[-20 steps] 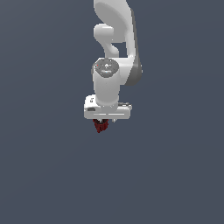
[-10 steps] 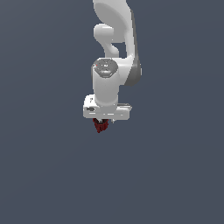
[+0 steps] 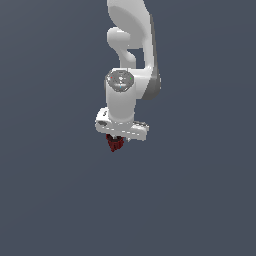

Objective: Pick up the object and move it to a goal position.

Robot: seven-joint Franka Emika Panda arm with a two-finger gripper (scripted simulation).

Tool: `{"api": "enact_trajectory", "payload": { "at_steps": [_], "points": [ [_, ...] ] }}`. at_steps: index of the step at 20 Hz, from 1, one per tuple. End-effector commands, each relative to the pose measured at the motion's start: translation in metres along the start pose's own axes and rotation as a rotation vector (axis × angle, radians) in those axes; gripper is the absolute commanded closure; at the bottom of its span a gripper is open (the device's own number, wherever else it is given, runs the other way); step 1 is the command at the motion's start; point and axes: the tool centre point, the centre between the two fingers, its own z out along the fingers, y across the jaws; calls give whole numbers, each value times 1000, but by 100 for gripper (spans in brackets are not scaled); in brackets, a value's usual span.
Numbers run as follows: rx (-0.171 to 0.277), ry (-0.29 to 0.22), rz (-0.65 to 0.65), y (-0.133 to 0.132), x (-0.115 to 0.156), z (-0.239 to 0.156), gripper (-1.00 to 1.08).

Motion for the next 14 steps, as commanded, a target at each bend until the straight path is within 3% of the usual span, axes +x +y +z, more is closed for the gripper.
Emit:
{"api": "enact_trajectory", "payload": {
  "at_steps": [1, 14],
  "points": [
    [-3, -5, 63, 1, -2, 3, -20],
    [-28, -27, 417, 7, -11, 21, -20]
  ]
}}
